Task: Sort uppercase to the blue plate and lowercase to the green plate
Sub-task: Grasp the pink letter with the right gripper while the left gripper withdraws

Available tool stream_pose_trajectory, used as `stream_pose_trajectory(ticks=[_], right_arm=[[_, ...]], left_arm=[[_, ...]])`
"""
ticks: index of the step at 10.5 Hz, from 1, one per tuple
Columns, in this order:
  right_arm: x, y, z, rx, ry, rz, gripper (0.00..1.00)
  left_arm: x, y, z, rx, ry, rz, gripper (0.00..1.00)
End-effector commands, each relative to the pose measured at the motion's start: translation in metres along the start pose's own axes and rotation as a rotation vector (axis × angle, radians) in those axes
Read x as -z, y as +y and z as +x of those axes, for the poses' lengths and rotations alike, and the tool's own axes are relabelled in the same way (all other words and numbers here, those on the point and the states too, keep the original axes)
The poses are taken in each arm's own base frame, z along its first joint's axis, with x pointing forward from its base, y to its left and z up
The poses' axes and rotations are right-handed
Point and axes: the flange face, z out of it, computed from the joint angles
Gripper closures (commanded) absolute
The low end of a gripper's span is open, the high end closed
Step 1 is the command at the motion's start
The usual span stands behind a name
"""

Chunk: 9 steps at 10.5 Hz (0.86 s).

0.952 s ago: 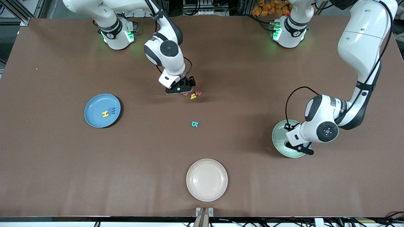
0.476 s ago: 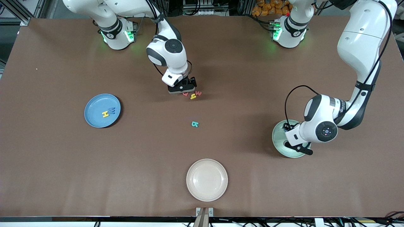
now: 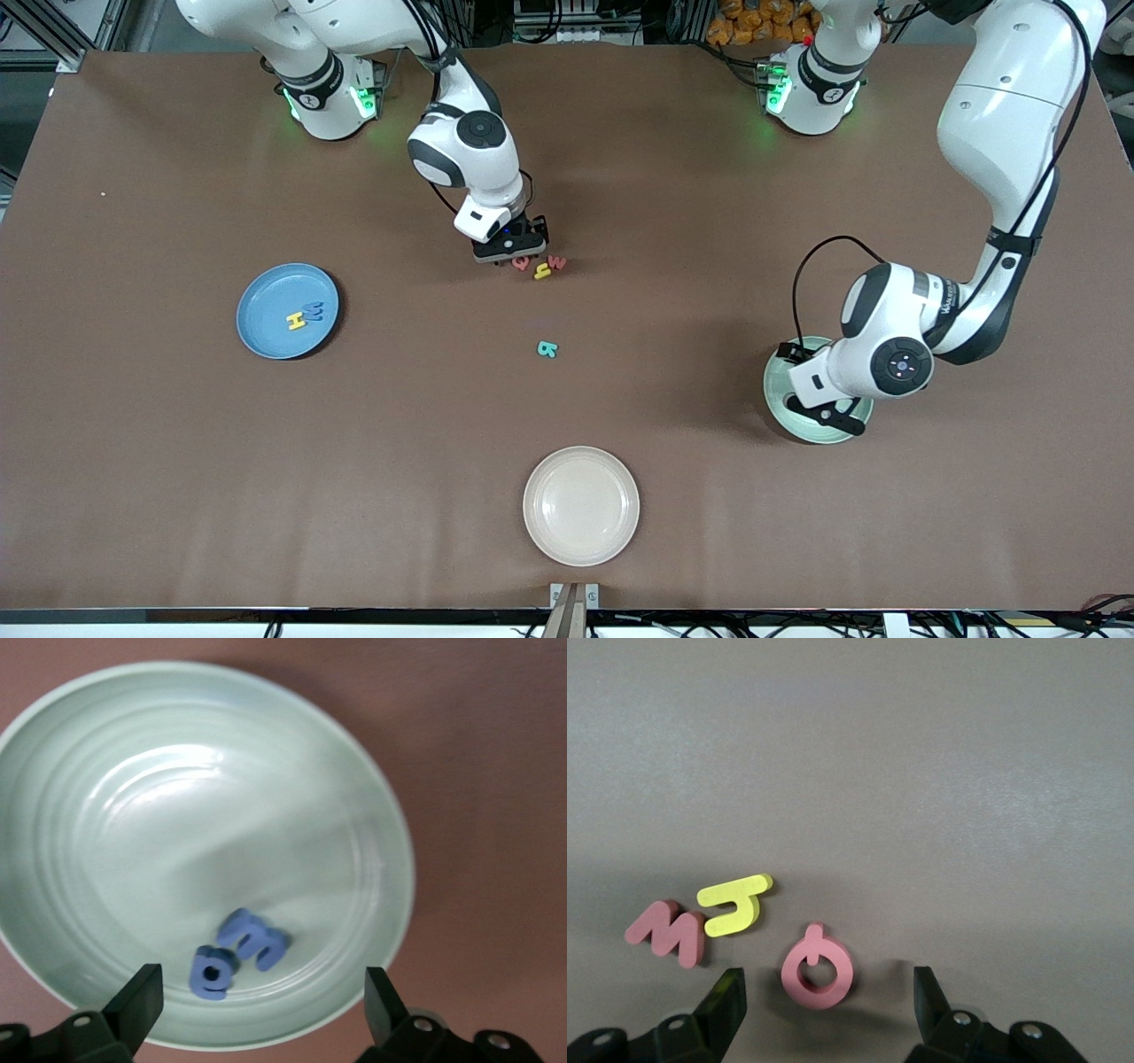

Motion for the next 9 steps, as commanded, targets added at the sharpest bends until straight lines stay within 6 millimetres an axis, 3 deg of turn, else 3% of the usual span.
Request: stream_pose_trajectory(ticks=[1,4,9], right_arm=[[-0.006,0.004,-0.004,-0.017,0.008,0.009,0.29],[-0.011,0.004,-0.005,-0.018,0.004,0.010,0.41],[-0.012,0.005,-0.004,-0.026,0.001,0.007,0.61]], left_arm=[[0.016,0.018,-0.002,-0.002,0.012,-0.034,0.00],[0.023,0.045,-0.002,0.022,0.014,-0.081,0.00],[0.038,0.121,0.002,0.123,0.022,-0.092,0.00]])
